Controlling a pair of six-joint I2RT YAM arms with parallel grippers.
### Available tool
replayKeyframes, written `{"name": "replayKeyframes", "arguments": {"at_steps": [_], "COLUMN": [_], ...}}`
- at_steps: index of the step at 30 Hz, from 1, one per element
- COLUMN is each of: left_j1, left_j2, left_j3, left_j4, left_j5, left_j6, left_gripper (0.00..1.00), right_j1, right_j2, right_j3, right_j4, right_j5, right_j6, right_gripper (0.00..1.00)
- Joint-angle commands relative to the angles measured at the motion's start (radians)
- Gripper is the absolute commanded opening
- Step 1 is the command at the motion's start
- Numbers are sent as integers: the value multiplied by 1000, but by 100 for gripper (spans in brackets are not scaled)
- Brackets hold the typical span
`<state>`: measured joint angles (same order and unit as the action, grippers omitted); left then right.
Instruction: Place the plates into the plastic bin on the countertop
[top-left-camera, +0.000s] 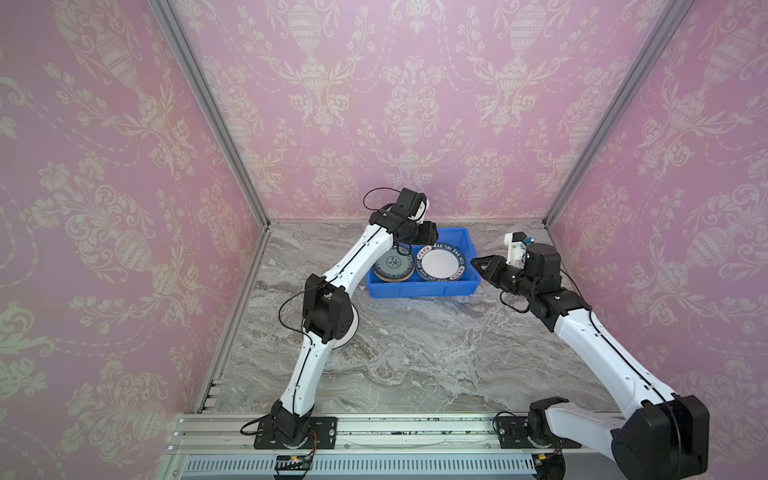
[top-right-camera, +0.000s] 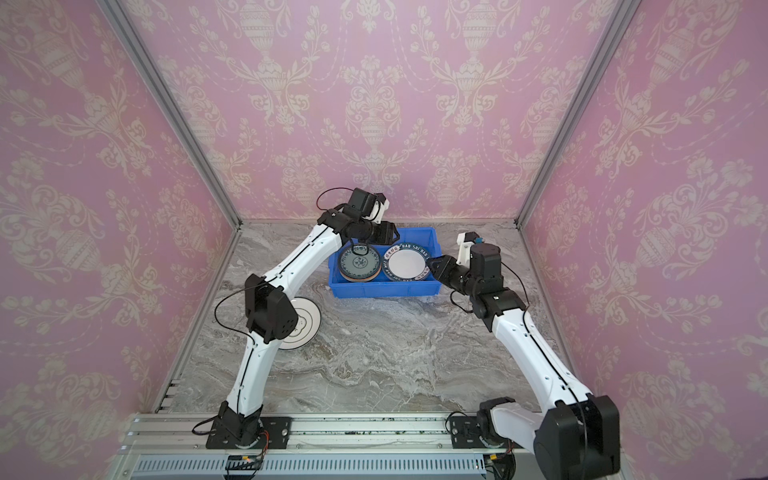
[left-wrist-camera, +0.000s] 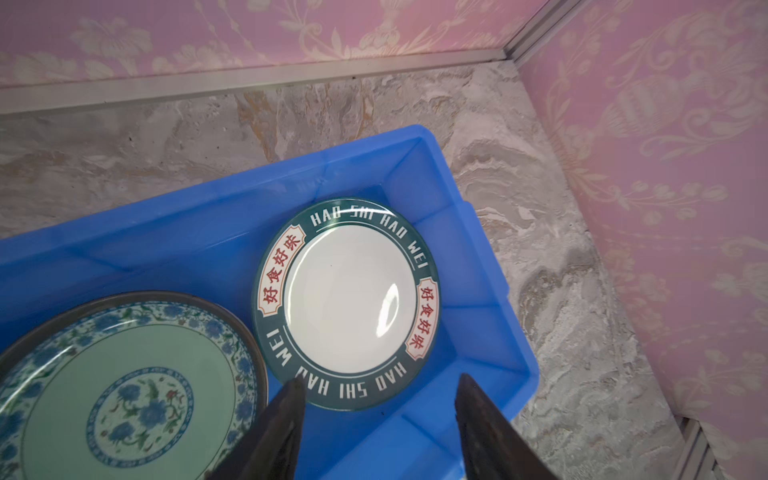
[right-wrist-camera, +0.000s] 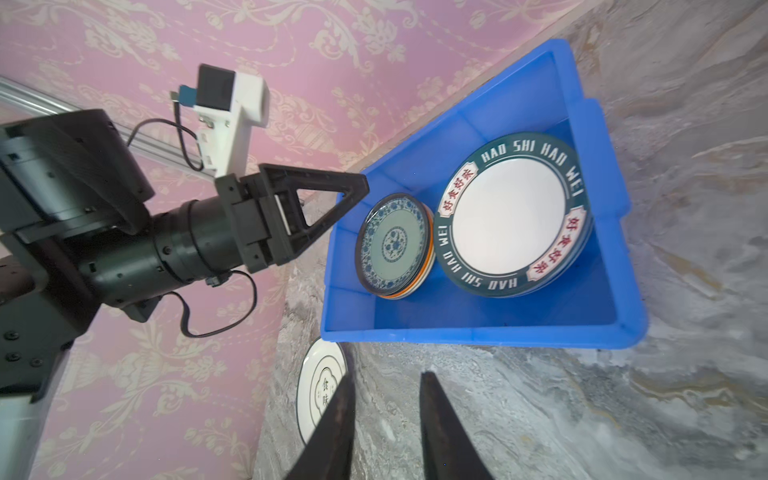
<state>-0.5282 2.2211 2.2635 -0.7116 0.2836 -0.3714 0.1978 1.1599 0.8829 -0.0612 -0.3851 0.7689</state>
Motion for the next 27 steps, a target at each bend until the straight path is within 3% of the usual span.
{"name": "replayKeyframes", "arguments": {"at_steps": [1,4,9,13,19,23,27], "left_j1": [38,87,136,164,231,330,441], "left_j2": [-212,-417,-683,-857,-1087,-1236,-1355], "left_j3": [-302,-661,-1032,-1236,-1501,-1661,-1759], "left_j4": [172,396,440,497,581,620,644], "left_j5": [83,96,23,11,63,145,241], "left_j6": [-67,-171,-189,-234,-302,-371,-418], "left_gripper": [61,62,62,63,63,64,64], "right_j1": [63,131,298,447,588,664,725], "right_j2": [2,27,100,182,385,534,665], "right_j3": [-45,-67,-121,-122,-105,-72,-25], "right_j4": [103,126,237,274,449,579,675], "right_j5": [29,31,54,113,89,81,100], "right_j6": [60,72,144,143,301,391,455], "right_gripper": [27,27,25,25,34,41,41]}}
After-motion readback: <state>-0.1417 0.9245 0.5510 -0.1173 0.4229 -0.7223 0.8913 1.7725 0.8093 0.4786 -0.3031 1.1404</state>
